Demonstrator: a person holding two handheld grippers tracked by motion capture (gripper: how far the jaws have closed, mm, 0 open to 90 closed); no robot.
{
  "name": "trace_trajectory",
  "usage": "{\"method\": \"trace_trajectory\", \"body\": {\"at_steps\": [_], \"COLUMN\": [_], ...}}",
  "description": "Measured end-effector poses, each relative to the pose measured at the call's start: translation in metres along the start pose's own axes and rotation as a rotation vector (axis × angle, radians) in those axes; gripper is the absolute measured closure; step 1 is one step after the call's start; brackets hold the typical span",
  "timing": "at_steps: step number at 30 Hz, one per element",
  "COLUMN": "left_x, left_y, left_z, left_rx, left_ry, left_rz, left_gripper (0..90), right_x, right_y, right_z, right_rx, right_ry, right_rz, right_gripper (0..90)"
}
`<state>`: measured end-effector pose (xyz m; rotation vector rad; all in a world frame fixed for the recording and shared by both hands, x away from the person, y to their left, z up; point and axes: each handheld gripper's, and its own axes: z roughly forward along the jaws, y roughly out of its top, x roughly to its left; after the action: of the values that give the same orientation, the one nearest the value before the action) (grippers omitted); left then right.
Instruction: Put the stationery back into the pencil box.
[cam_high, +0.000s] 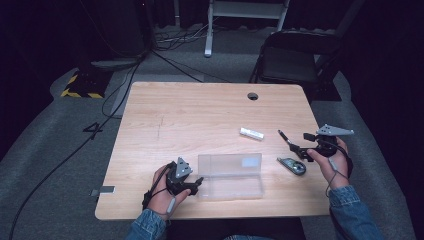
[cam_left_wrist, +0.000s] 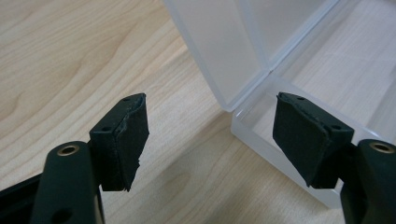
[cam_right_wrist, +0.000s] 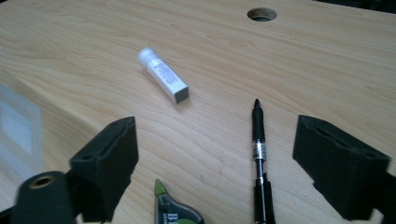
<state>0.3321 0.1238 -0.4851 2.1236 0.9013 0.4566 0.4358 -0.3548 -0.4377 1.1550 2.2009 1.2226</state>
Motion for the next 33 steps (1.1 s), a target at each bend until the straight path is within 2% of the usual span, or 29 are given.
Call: {"method": "trace_trajectory", "body": {"at_steps": [2, 3, 4, 5, 8, 9, 14, 15, 17, 18, 20, 21, 22, 28, 30, 33], "left_x": [0.001, 0.001, 0.002, 0.003, 0.005, 0.008, 0.013, 0.015, 0.018, 0.019, 0.020, 0.021, 0.023, 0.025, 0.025, 0.027], "left_y": [0.000, 0.000, 0.000, 0.000, -0.003, -0.006, -0.012, -0.014, -0.020, -0.022, -0.028, -0.031, -0.036, -0.048, -0.050, -0.055], "left_z": [-0.003, -0.003, -0.005, -0.007, -0.013, -0.020, -0.029, -0.031, -0.036, -0.037, -0.041, -0.042, -0.043, -0.046, -0.047, -0.048], "left_rx": [-0.022, -0.022, -0.028, -0.029, -0.026, -0.026, -0.024, -0.024, -0.023, -0.019, -0.009, 0.005, 0.040, 0.090, 0.093, 0.100], "left_ry": [0.006, 0.006, 0.012, 0.015, 0.029, 0.048, 0.062, 0.066, 0.075, 0.079, 0.101, 0.107, 0.124, 0.156, 0.161, 0.177], "left_rz": [-0.004, -0.004, -0.011, -0.013, -0.023, -0.042, -0.076, -0.094, -0.110, -0.112, -0.143, -0.155, -0.165, -0.186, -0.194, -0.198], "left_gripper": [27.1, 27.1, 27.1, 27.2, 27.3, 27.4, 28.2, 28.3, 28.7, 28.9, 29.3, 29.3, 29.3, 27.8, 26.8, 26.2], "right_x": [-0.002, -0.002, -0.003, -0.006, -0.009, -0.010, -0.017, -0.017, -0.021, -0.022, -0.025, -0.026, -0.026, -0.027, -0.028, -0.030], "right_y": [0.001, 0.001, 0.001, 0.002, 0.005, 0.007, 0.011, 0.011, 0.010, 0.010, 0.010, 0.010, 0.011, 0.010, 0.010, 0.008], "right_z": [0.004, 0.004, 0.005, 0.009, 0.014, 0.016, 0.026, 0.026, 0.035, 0.037, 0.041, 0.044, 0.047, 0.061, 0.065, 0.071], "right_rx": [0.027, 0.027, 0.036, 0.027, 0.052, 0.051, 0.073, 0.073, 0.103, 0.105, 0.120, 0.127, 0.132, 0.169, 0.170, 0.197], "right_ry": [-0.031, -0.031, -0.044, -0.067, -0.072, -0.074, -0.076, -0.076, -0.084, -0.089, -0.091, -0.091, -0.093, -0.093, -0.092, -0.092], "right_rz": [-0.021, -0.021, -0.016, 0.017, 0.017, 0.023, 0.019, 0.019, 0.012, 0.015, 0.018, 0.018, 0.024, 0.032, 0.019, 0.033], "right_gripper": [23.2, 23.2, 29.9, 36.8, 41.6, 44.5, 51.6, 51.6, 55.2, 55.8, 57.9, 58.4, 59.1, 62.9, 63.5, 64.9]}}
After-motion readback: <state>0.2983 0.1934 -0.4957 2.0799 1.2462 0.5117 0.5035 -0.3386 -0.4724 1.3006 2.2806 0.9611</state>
